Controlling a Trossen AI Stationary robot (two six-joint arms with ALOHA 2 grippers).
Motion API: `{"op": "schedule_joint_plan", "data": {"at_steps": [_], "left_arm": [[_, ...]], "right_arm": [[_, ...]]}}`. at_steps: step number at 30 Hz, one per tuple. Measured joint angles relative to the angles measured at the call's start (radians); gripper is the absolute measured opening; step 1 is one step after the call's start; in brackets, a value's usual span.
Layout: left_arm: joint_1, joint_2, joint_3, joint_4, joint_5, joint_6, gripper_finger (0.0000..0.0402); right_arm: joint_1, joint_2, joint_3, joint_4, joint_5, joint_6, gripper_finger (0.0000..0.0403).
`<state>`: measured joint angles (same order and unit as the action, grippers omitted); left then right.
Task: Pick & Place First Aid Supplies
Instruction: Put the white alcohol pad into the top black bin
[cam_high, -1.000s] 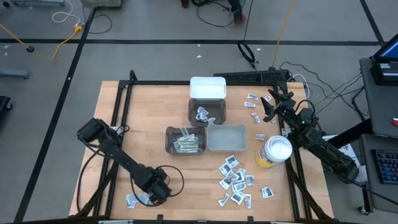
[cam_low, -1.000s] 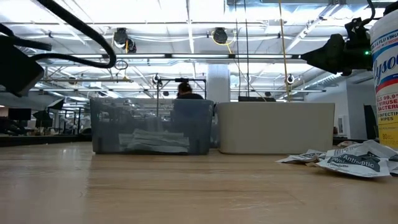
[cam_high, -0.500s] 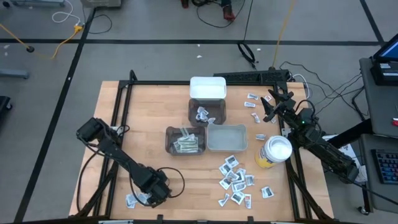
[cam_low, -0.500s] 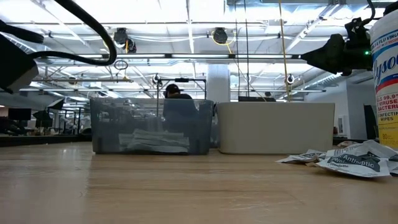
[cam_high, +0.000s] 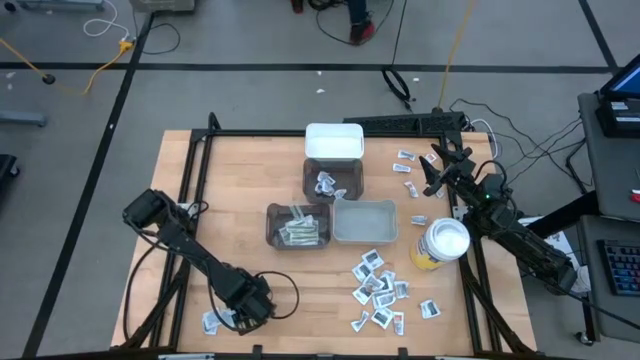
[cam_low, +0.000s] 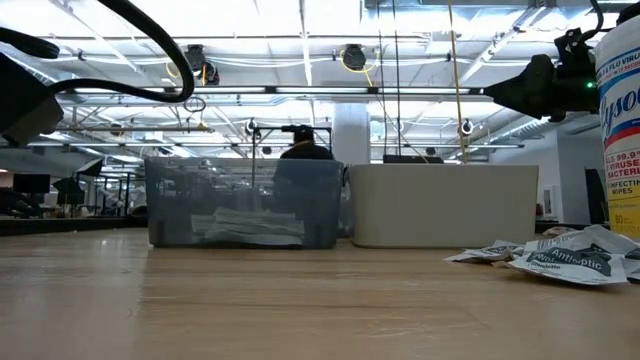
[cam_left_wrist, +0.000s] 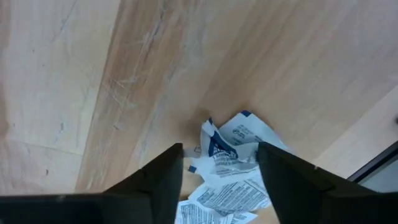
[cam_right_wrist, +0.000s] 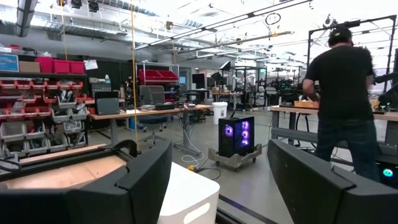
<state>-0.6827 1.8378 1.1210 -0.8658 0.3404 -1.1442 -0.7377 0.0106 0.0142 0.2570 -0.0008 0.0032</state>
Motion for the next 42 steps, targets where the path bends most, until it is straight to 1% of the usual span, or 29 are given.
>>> {"op": "schedule_joint_plan", "data": {"at_steps": [9, 15, 24, 36, 42], "left_arm": [[0.0, 0.0, 0.0, 0.0, 0.011, -0.016, 0.0134], [0.0, 0.0, 0.0, -0.001, 0.037, -0.013, 0.0103], [0.005, 0.0, 0.0, -0.001, 0.035, -0.013, 0.0056], [0.026, -0.008, 0.0, -0.003, 0.032, -0.043, 0.0004], [0.04, -0.119, 0.0, -0.058, 0.007, -0.083, 0.0002]], "right_arm": [[0.0, 0.0, 0.0, 0.0, 0.0, 0.0, 0.0263], [0.0, 0.0, 0.0, 0.0, 0.0, 0.0, 0.0263], [0.0, 0.0, 0.0, 0.0, 0.0, 0.0, 0.0263], [0.0, 0.0, 0.0, 0.0, 0.0, 0.0, 0.0263], [0.0, 0.0, 0.0, 0.0, 0.0, 0.0, 0.0263]]}}
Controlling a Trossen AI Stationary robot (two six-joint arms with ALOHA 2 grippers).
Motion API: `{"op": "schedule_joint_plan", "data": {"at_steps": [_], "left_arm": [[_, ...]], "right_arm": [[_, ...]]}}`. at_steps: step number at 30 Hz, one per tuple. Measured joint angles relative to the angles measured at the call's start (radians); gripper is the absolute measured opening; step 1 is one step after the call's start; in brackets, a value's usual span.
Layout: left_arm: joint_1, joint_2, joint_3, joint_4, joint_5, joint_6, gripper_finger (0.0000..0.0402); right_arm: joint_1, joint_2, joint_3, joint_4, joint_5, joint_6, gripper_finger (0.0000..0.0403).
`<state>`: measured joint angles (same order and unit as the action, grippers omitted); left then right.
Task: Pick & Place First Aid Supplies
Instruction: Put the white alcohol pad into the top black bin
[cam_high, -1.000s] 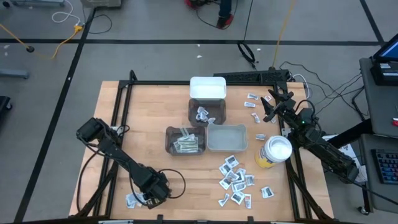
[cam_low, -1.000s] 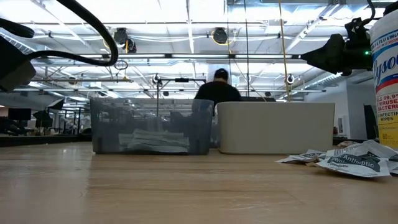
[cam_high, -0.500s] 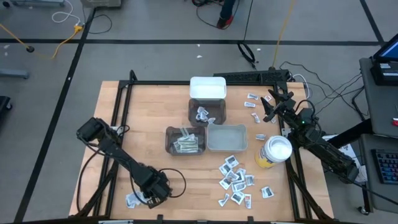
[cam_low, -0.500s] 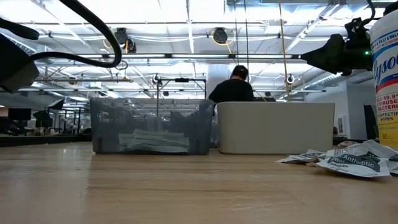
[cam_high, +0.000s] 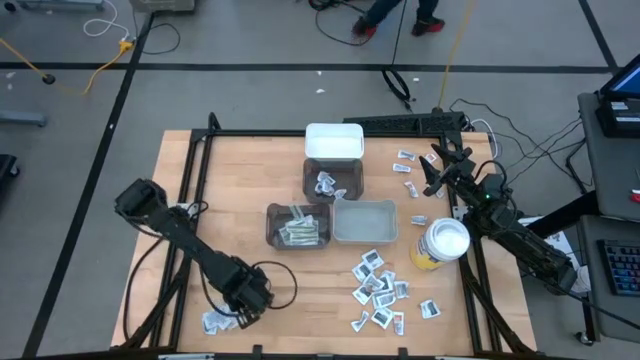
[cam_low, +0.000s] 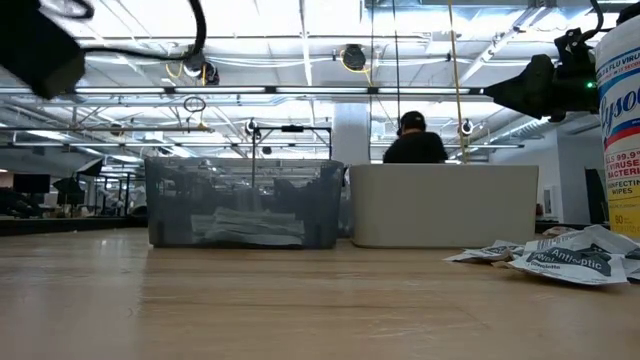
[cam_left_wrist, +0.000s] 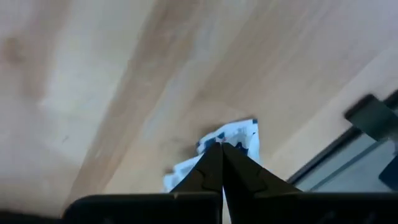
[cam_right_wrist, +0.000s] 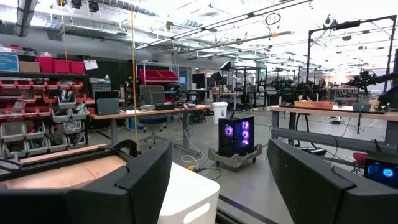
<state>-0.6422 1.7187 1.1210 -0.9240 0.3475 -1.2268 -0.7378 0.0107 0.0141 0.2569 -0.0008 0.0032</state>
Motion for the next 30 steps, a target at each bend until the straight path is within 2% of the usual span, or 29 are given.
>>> {"op": "schedule_joint_plan", "data": {"at_steps": [9, 16, 22, 30], "left_arm": [[0.016, -0.198, 0.0, -0.184, -0.019, -0.061, 0.0001], [0.036, -0.265, 0.0, -0.257, -0.035, -0.06, 0.0001], [0.23, -0.207, 0.049, -0.294, -0.043, 0.149, 0.0001], [0.523, -0.046, 0.281, -0.457, -0.095, 0.497, 0.0]], "right_arm": [[0.0, 0.0, 0.0, 0.0, 0.0, 0.0, 0.0263], [0.0, 0.0, 0.0, 0.0, 0.0, 0.0, 0.0263], [0.0, 0.0, 0.0, 0.0, 0.0, 0.0, 0.0263], [0.0, 0.0, 0.0, 0.0, 0.0, 0.0, 0.0263]]}}
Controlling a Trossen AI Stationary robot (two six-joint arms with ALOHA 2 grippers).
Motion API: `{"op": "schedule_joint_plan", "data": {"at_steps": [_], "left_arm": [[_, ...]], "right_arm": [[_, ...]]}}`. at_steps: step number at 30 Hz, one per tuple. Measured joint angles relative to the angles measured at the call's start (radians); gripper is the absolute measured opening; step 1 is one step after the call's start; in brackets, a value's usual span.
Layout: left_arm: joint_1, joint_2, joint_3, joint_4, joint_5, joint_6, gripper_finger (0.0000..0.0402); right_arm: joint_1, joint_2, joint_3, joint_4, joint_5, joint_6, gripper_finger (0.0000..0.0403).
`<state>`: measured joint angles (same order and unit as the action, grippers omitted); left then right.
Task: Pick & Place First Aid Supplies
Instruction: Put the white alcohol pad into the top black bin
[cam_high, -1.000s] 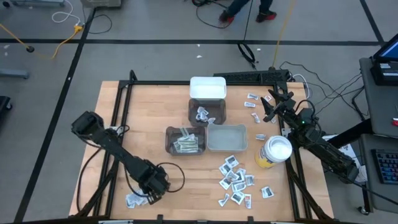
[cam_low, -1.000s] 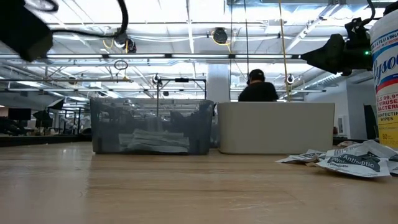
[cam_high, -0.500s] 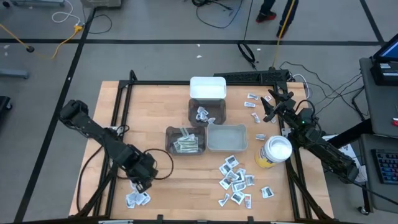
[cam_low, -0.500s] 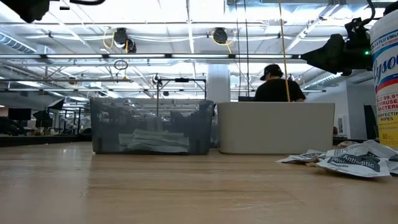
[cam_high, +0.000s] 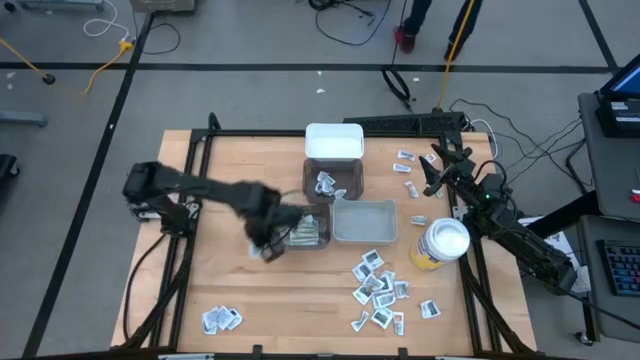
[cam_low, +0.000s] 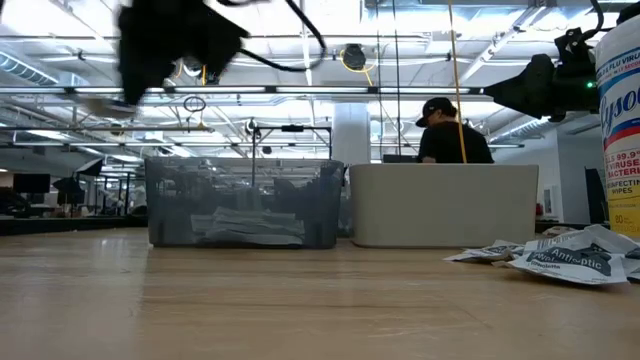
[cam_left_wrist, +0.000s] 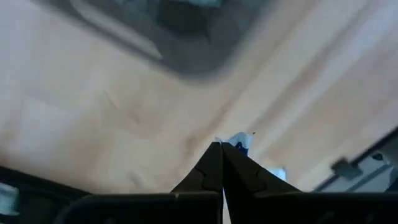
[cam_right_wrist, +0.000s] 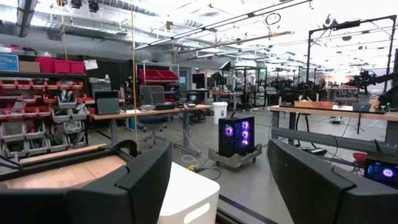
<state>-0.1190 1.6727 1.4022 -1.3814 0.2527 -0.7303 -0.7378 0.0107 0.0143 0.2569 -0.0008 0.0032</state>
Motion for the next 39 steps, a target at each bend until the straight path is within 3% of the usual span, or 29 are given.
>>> {"op": "schedule_joint_plan", "data": {"at_steps": [10, 16, 22, 26, 39], "left_arm": [[0.271, 0.307, 0.415, -0.166, -0.064, 0.309, 0.0], [0.367, 0.491, 0.696, -0.19, -0.083, 0.399, 0.0], [0.435, 0.64, 0.91, -0.179, -0.174, 0.445, 0.0], [0.46, 0.691, 0.955, -0.141, -0.235, 0.465, 0.0], [0.478, 0.791, 0.947, -0.117, -0.225, 0.521, 0.0]], "right_arm": [[0.0, 0.0, 0.0, 0.0, 0.0, 0.0, 0.0263], [0.0, 0.0, 0.0, 0.0, 0.0, 0.0, 0.0263], [0.0, 0.0, 0.0, 0.0, 0.0, 0.0, 0.0263], [0.0, 0.0, 0.0, 0.0, 0.0, 0.0, 0.0263], [0.0, 0.0, 0.0, 0.0, 0.0, 0.0, 0.0263]]}}
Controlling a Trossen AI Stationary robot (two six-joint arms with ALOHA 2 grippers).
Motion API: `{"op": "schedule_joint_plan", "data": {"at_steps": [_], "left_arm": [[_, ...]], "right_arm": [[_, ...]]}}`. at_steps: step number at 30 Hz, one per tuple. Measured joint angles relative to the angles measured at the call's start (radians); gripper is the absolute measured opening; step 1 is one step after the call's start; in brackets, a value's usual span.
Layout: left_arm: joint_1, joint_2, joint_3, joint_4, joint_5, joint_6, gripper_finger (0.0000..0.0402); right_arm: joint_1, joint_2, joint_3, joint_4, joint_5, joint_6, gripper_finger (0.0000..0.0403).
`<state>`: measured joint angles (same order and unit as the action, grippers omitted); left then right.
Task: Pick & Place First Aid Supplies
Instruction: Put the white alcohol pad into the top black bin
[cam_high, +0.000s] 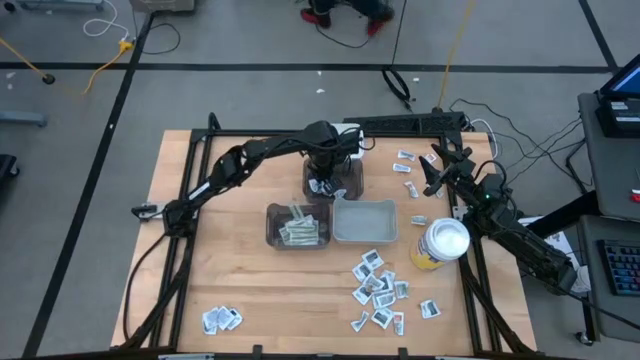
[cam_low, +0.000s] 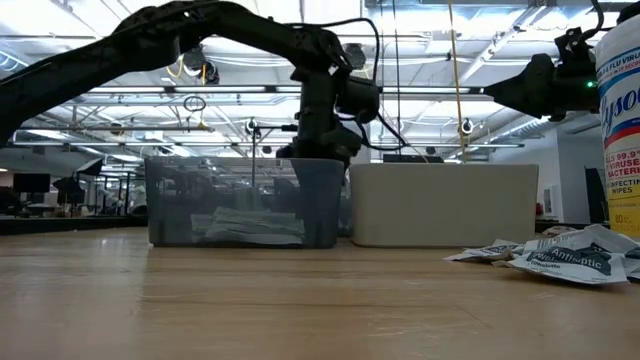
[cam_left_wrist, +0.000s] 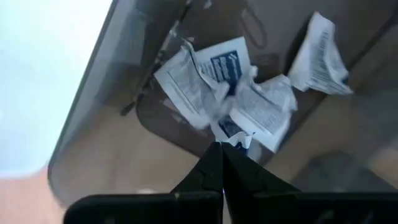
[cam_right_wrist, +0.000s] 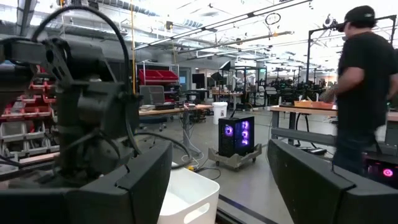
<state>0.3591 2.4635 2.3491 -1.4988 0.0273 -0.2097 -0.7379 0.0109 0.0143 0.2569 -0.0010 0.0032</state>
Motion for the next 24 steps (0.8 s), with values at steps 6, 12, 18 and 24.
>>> {"op": "schedule_joint_plan", "data": {"at_steps": [6, 12, 18, 24], "left_arm": [[0.002, 0.0, 0.0, 0.015, 0.006, 0.001, 0.0022], [0.008, -0.01, 0.0, 0.015, 0.05, 0.069, 0.0118], [0.007, -0.036, 0.0, -0.012, 0.032, 0.059, 0.0239], [-0.007, -0.115, 0.001, -0.023, 0.054, 0.01, 0.0307]], "right_arm": [[0.0, 0.0, 0.0, 0.0, 0.0, 0.0, 0.0263], [0.0, 0.0, 0.0, 0.0, 0.0, 0.0, 0.0263], [0.0, 0.0, 0.0, 0.0, 0.0, 0.0, 0.0263], [0.0, 0.0, 0.0, 0.001, 0.0, 0.0, 0.0263]]}}
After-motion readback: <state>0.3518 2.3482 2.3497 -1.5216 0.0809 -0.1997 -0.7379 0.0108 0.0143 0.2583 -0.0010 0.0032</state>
